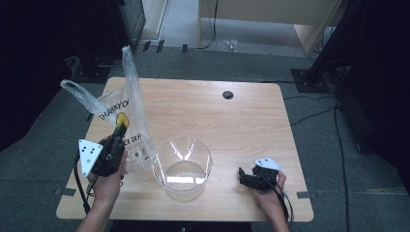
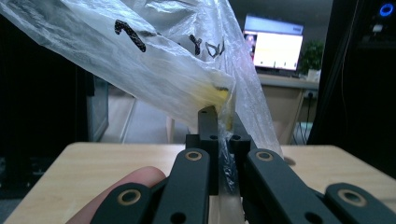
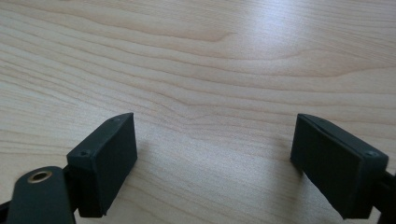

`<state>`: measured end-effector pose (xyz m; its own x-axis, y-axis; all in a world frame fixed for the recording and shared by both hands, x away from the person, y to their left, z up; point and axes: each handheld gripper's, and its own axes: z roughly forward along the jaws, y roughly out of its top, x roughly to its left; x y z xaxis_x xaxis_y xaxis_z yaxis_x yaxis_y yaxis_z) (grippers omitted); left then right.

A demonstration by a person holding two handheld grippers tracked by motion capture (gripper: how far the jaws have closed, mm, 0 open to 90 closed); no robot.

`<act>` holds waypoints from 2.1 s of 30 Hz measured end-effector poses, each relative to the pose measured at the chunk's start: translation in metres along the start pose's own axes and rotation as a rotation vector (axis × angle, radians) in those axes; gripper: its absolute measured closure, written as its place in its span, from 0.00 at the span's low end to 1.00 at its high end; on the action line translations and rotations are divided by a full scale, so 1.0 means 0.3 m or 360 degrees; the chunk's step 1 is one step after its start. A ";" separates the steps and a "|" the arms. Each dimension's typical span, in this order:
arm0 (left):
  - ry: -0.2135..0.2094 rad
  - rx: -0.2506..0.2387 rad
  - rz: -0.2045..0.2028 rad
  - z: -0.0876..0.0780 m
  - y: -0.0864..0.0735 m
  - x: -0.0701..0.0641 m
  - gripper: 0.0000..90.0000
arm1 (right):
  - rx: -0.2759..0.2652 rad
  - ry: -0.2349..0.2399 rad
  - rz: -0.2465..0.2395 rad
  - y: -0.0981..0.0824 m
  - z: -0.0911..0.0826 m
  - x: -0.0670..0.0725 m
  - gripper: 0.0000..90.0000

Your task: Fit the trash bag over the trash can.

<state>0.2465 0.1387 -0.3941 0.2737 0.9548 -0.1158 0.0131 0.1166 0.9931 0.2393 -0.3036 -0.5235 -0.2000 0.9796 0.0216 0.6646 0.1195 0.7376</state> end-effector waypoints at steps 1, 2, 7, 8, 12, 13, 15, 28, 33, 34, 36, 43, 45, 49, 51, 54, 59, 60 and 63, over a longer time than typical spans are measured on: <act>0.0001 -0.0019 -0.0005 -0.001 0.007 -0.002 0.99 | 0.0000 0.0000 0.0000 0.000 0.000 0.000 0.16; 0.0005 -0.0052 -0.0004 -0.005 0.018 -0.007 0.99 | -0.0001 0.0002 -0.0003 0.000 -0.001 0.000 0.16; -0.0017 -0.0140 0.0001 -0.011 0.066 -0.032 0.99 | -0.0002 0.0007 -0.0007 -0.001 -0.002 0.001 0.17; -0.0019 -0.0156 0.0004 -0.011 0.076 -0.037 0.99 | -0.0003 0.0007 -0.0005 -0.001 -0.002 0.001 0.17; -0.0040 -0.0211 -0.0009 -0.012 0.114 -0.056 0.99 | -0.0005 0.0007 -0.0007 -0.002 -0.002 0.000 0.17; -0.0051 -0.0229 -0.0012 -0.013 0.124 -0.062 0.99 | -0.0004 0.0007 -0.0007 -0.001 -0.002 0.000 0.17; -0.0073 -0.0257 -0.0019 -0.018 0.140 -0.076 0.99 | -0.0004 0.0008 -0.0006 -0.002 -0.002 0.000 0.17; -0.0234 -0.0444 -0.0059 -0.041 0.180 -0.188 0.99 | -0.0005 0.0007 -0.0004 -0.002 -0.002 0.001 0.17; -0.0327 -0.0436 -0.0101 -0.038 0.141 -0.222 0.99 | -0.0006 0.0007 -0.0007 -0.002 -0.002 0.001 0.17; -0.0341 -0.0435 -0.0096 -0.036 0.135 -0.227 0.99 | -0.0007 0.0003 -0.0012 -0.002 -0.002 0.002 0.17; -0.0360 -0.0430 -0.0092 -0.031 0.122 -0.242 0.99 | -0.0013 -0.0007 -0.0032 -0.001 -0.003 0.004 0.17; -0.0416 -0.0389 -0.0097 -0.014 0.088 -0.270 0.99 | -0.0065 0.0026 -0.0066 0.032 -0.033 0.036 0.25; -0.0433 -0.0382 -0.0091 -0.013 0.081 -0.275 0.98 | -0.0100 0.0027 -0.0084 0.054 -0.052 0.053 0.25; -0.0449 -0.0367 -0.0082 -0.009 0.069 -0.281 0.98 | -0.0227 0.0103 -0.0055 0.114 -0.125 0.093 0.27; -0.0447 -0.0359 -0.0078 -0.007 0.065 -0.281 0.98 | -0.0285 0.0142 -0.0065 0.146 -0.171 0.122 0.28; -0.0445 -0.0337 -0.0070 -0.004 0.059 -0.281 0.98 | -0.0361 0.0223 -0.0107 0.186 -0.231 0.167 0.28; -0.0434 -0.0323 -0.0062 0.000 0.051 -0.277 0.98 | -0.0444 0.0376 -0.0141 0.249 -0.317 0.249 0.29; -0.0434 -0.0322 -0.0062 0.001 0.051 -0.276 0.98 | -0.0458 0.0407 -0.0147 0.258 -0.327 0.259 0.30; -0.0441 -0.0320 -0.0061 0.000 0.050 -0.275 0.98 | -0.0491 0.0546 -0.0162 0.289 -0.363 0.301 0.31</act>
<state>0.2241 0.0616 -0.3696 0.5281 0.8412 -0.1160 -0.1537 0.2291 0.9612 0.2005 -0.2223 -0.3843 -0.5141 0.8489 0.1224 0.3948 0.1075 0.9125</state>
